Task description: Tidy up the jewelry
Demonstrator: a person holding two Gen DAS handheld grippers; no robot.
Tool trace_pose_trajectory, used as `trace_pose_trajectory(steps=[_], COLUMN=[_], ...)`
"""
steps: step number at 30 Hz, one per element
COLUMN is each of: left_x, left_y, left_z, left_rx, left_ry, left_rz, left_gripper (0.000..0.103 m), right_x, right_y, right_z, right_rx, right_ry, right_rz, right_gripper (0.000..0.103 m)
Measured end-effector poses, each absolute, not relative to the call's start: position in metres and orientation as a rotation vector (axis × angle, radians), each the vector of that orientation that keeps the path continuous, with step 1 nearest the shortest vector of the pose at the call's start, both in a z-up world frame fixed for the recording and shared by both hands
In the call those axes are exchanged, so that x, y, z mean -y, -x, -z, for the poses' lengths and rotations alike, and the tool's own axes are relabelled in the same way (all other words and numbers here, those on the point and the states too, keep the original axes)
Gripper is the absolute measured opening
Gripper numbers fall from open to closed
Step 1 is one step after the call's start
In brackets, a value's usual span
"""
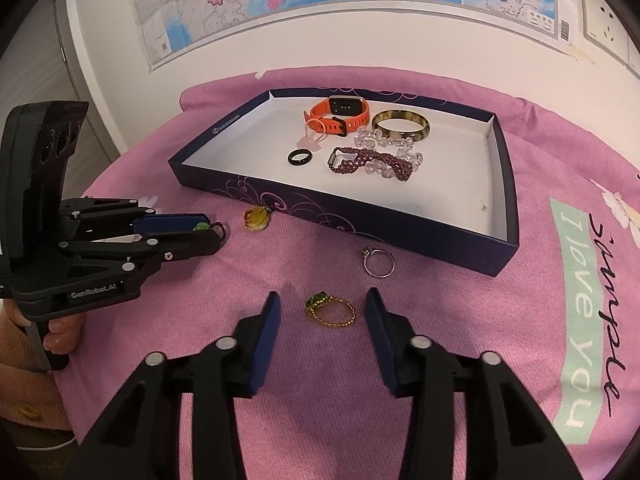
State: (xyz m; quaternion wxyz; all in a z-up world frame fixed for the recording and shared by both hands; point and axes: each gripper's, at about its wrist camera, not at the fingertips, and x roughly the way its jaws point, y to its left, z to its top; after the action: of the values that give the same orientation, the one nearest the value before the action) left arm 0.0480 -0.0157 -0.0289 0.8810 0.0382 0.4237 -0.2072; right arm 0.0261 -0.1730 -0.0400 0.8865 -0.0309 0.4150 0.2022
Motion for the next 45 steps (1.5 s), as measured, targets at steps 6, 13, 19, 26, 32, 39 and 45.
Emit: trace_pose_trajectory(steps=[6, 13, 19, 26, 32, 39, 45], left_x=[0.012, 0.010, 0.009, 0.009, 0.009, 0.009, 0.007], left_y=[-0.045, -0.045, -0.045, -0.044, -0.040, -0.037, -0.038], left_z=[0.030, 0.030, 0.031, 0.029, 0.023, 0.017, 0.020], left_rx=[-0.885, -0.885, -0.885, -0.880, -0.866, -0.849, -0.859], left_ry=[-0.060, -0.038, -0.036, -0.035, -0.027, -0.030, -0.025], left_rz=[0.436, 0.441, 0.442, 0.444, 0.457, 0.463, 0.457], left_gripper=[0.022, 0.022, 0.022, 0.022, 0.021, 0.021, 0.022], right_x=[0.170, 0.168, 0.168, 0.171, 0.175, 0.166, 0.168], right_y=[-0.026, -0.025, -0.022, -0.020, -0.020, -0.021, -0.023], right_z=[0.040, 0.040, 0.040, 0.038, 0.035, 0.035, 0.038], right_rx=[-0.862, -0.858, -0.856, -0.844, -0.837, -0.836, -0.851], right_ry=[0.087, 0.100, 0.080, 0.047, 0.002, 0.033, 0.020], right_rz=[-0.407, -0.407, -0.422, -0.443, -0.467, -0.477, -0.473], right_gripper=[0.024, 0.014, 0.011, 0.011, 0.011, 0.011, 0.016])
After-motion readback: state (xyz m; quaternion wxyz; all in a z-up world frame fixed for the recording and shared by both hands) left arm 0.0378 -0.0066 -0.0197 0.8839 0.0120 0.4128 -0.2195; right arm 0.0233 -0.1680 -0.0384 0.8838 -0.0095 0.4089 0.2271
